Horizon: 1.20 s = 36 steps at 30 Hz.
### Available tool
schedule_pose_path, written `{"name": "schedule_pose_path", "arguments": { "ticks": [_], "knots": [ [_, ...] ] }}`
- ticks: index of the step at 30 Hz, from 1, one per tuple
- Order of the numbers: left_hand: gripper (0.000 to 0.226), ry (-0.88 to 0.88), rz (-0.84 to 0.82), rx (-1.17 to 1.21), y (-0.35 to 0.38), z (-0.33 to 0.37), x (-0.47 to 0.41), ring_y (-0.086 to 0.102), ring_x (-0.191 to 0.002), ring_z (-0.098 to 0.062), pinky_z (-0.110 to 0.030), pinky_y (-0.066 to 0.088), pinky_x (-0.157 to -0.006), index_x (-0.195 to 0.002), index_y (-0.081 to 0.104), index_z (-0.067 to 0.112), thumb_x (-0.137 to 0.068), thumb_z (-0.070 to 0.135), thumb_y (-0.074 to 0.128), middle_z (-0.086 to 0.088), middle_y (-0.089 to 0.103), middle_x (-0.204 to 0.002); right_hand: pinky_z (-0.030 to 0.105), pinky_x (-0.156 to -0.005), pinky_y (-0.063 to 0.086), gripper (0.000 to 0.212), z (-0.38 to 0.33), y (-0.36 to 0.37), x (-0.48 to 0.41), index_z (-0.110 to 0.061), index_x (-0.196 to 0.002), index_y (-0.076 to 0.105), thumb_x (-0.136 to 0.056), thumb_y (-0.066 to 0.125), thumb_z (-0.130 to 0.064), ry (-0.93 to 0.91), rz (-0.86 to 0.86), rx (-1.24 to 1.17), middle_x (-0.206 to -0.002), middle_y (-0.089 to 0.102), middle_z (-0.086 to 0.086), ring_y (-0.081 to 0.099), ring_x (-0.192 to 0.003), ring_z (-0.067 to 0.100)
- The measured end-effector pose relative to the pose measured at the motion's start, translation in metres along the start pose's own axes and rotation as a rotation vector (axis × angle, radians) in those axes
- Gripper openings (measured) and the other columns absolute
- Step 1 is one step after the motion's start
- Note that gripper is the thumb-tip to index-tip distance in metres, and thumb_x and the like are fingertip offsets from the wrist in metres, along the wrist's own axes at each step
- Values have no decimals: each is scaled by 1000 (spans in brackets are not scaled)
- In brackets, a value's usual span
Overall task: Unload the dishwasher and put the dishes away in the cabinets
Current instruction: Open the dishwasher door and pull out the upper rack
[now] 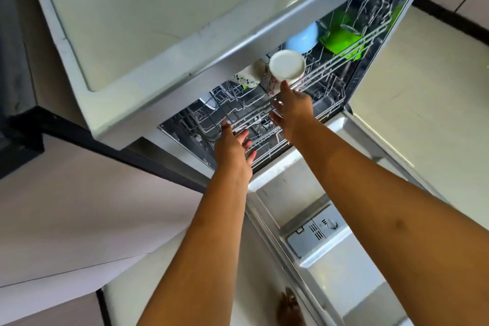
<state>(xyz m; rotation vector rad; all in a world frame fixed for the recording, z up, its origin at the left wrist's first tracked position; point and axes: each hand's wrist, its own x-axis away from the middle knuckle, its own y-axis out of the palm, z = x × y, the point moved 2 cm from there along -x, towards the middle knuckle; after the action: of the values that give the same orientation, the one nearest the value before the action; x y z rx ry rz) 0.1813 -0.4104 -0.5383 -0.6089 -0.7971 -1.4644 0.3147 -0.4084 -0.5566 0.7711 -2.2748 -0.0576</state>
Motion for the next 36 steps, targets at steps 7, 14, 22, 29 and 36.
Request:
{"name": "schedule_pose_path", "arguments": {
  "ticks": [7,14,22,29,36],
  "knots": [
    [32,2,49,38,-1,4,-1,60,-96,-16,-30,47,-80,-117,50,12,-100,33,33,-1,70,-108,28,-64,55,32,3,-7,-4,-8,-125,49,-98,47,-26,43,-95,-37,-100,60,5,60,-85,14],
    [40,-40,51,85,7,-14,13,59,-113,-20,-32,47,-86,-116,50,6,-101,34,27,-7,67,-115,27,-60,55,29,7,-27,0,-8,-126,45,-101,40,-23,43,-114,-43,-88,56,3,55,-71,11],
    [37,-51,60,120,13,-44,39,57,-116,-19,-33,48,-87,-106,48,6,-101,34,24,-8,68,-110,31,-61,57,30,11,-60,18,-6,-127,43,-101,39,-22,66,-143,-37,-100,53,9,55,-78,15],
    [37,-81,88,152,7,-73,64,55,-121,-22,-33,50,-85,-116,45,4,-100,31,26,-11,64,-122,39,-75,58,20,21,-90,43,-9,-117,44,-102,38,-20,62,-135,-71,-78,51,5,52,-62,12],
    [44,-131,90,249,9,-109,99,49,-127,-28,-36,43,-105,-127,45,0,-101,30,27,-14,56,-133,34,-72,57,30,27,-130,74,-6,-129,40,-103,37,-19,58,-129,-52,-77,49,4,52,-61,12]
  ]
}}
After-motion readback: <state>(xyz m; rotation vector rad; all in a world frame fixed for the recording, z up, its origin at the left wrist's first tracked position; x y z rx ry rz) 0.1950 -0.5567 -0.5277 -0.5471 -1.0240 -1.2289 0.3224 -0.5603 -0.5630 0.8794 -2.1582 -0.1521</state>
